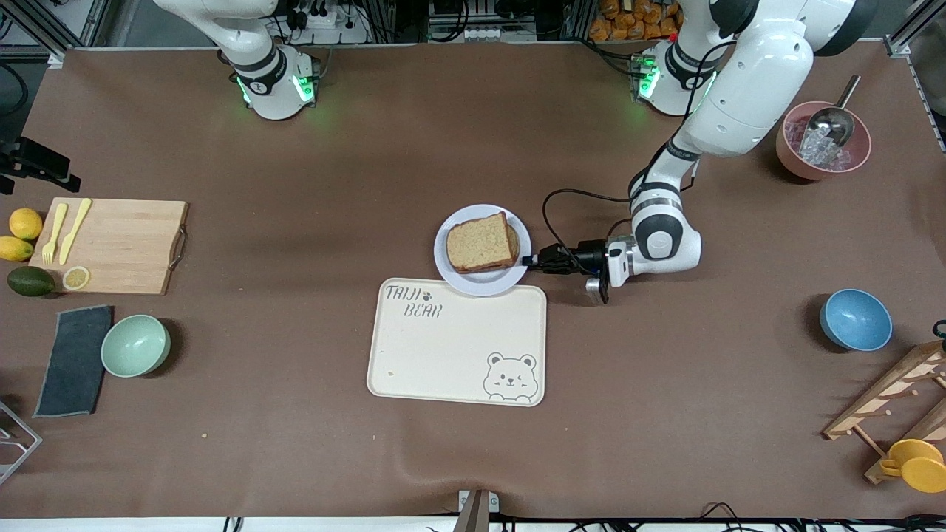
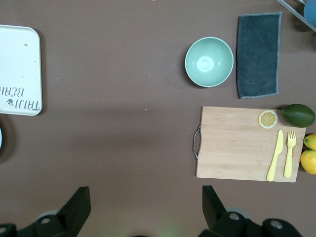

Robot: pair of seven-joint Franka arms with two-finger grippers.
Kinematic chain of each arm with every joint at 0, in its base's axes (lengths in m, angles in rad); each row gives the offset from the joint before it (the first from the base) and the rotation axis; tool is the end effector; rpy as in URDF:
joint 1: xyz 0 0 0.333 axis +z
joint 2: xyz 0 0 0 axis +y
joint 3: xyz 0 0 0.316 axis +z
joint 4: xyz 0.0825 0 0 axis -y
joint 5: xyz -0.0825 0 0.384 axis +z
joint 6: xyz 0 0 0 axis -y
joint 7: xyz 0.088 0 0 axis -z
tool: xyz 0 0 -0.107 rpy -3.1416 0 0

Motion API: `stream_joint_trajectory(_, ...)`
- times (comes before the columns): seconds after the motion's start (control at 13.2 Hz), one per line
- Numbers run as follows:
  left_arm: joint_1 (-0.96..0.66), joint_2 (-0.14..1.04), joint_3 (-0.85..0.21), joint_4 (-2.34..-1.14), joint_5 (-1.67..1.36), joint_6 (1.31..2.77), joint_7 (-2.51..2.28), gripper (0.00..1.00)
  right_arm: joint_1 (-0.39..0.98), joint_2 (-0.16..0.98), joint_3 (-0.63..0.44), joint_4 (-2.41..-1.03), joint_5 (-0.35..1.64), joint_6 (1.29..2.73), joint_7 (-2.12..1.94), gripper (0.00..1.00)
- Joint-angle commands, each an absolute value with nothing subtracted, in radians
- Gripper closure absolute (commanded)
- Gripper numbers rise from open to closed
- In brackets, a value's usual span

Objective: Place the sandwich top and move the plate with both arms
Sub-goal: 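Grip the white plate rim with the left gripper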

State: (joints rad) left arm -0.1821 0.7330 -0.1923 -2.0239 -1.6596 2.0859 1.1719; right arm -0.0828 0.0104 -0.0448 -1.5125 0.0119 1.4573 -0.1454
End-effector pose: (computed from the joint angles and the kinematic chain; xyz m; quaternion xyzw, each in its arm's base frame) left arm 0.4932 -0.2534 0.0830 0.8094 -0.0190 -0.0146 0.5868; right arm 0.5419 -0.0680 0.6364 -0.9994 -0.0094 0.0317 0.0101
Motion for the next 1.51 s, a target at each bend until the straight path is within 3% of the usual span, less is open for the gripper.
stream_joint_trajectory(0.0, -0.233, 0.851, -0.198, -1.962, -1.689, 2.152, 1.230, 1.00, -0.084, 0.005, -0.041, -1.506, 0.006, 1.439, -0.150, 0.00)
stream_joint_trajectory(0.91, -0.213, 0.808, -0.212, -1.979, -1.690, 2.138, 1.264, 1.00, -0.086, 0.008, -0.041, -1.506, 0.008, 1.439, -0.149, 0.00)
stream_joint_trajectory(1.44, -0.051, 0.808, -0.372, -2.009, -1.689, 2.137, 1.338, 1.00, -0.083, 0.008, -0.041, -1.506, 0.008, 1.439, -0.150, 0.00)
